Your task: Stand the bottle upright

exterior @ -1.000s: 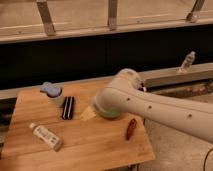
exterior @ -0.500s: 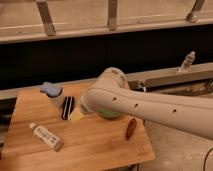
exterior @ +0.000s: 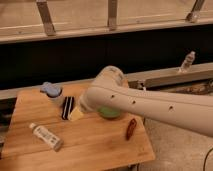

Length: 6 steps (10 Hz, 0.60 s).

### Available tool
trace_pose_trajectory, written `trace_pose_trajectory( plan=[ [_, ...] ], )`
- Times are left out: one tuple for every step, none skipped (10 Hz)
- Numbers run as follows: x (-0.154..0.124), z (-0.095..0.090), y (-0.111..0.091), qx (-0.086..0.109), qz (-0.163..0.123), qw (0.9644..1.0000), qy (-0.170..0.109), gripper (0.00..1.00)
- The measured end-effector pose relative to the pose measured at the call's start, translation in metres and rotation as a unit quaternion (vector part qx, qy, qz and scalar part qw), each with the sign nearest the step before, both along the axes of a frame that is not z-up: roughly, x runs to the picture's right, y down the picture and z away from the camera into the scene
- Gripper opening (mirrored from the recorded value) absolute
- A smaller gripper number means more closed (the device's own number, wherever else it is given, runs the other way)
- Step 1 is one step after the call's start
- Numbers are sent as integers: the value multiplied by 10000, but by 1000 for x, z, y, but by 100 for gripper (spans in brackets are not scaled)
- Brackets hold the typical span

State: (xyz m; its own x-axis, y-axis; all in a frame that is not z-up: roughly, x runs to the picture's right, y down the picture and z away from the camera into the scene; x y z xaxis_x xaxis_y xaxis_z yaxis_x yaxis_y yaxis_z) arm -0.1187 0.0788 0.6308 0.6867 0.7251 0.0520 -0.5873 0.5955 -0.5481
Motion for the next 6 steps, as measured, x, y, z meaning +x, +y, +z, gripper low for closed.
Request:
trace_pose_trajectory(
  plan=[
    [-10, 1, -4, 39, -73, 9999, -69, 80],
    [-31, 1, -8, 91, -211, 9995, -210, 80],
    [-62, 3, -13, 158, -402, 9983, -379, 80],
    [-83, 3, -15, 176, -538, 9972, -493, 80],
    [-117, 5, -15, 175, -734, 9949, -666, 80],
    [-146, 9, -12, 123, -859, 9930, -808, 80]
  ],
)
